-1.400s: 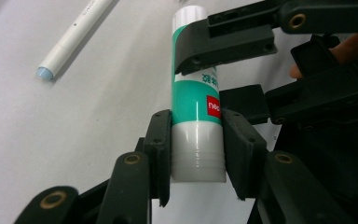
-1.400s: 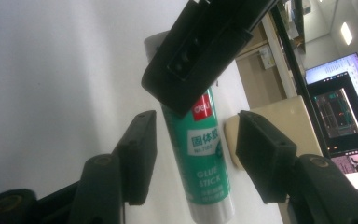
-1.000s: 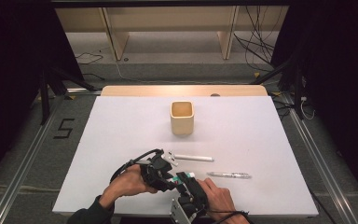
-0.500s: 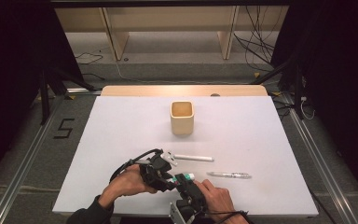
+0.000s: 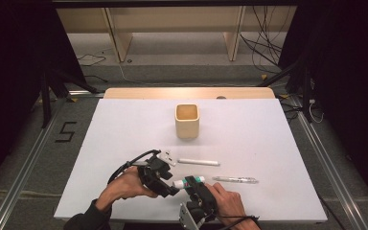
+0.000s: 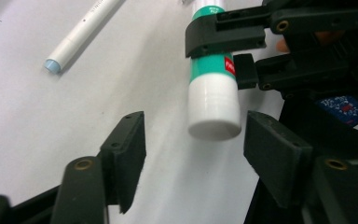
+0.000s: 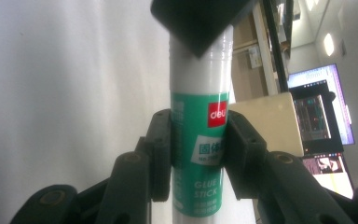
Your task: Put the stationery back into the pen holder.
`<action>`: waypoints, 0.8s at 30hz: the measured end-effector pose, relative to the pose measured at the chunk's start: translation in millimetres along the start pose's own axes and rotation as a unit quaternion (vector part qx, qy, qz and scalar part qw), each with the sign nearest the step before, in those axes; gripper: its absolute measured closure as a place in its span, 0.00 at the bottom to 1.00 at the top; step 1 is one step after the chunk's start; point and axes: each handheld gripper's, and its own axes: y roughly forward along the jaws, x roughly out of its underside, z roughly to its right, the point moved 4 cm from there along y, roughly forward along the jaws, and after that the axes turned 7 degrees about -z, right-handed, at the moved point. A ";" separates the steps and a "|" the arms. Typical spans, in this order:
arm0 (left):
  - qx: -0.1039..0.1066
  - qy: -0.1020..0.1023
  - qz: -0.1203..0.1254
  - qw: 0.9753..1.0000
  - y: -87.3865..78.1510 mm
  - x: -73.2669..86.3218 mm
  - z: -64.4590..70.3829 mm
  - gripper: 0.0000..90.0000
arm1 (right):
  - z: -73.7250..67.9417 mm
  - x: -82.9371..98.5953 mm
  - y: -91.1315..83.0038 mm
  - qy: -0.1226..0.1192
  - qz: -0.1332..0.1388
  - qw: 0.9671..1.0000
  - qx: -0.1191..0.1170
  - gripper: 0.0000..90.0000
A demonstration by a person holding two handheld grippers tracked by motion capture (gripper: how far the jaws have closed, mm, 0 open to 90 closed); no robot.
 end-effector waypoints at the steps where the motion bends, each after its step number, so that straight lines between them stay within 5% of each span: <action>1: 0.001 0.002 0.002 1.000 -1.5 0.5 -1.2 0.39 | 1.8 1.3 -0.1 -0.002 -0.001 1.000 0.002 0.73; 5: 0.008 0.003 0.019 1.000 -4.1 3.3 -3.9 0.34 | 6.6 6.4 -0.2 0.015 0.000 1.000 0.001 0.73; 14: -0.018 -0.007 0.069 0.997 -7.0 10.7 -14.2 0.29 | 19.6 22.0 2.3 0.081 -0.008 0.997 -0.008 0.73; 20: -0.035 -0.014 0.120 0.992 -6.8 16.3 -20.1 0.26 | 29.9 32.2 3.7 0.139 -0.005 0.990 -0.022 0.73; 24: -0.050 -0.029 0.161 0.985 -4.6 21.7 -24.4 0.24 | 37.4 39.3 3.3 0.176 -0.003 0.984 -0.036 0.73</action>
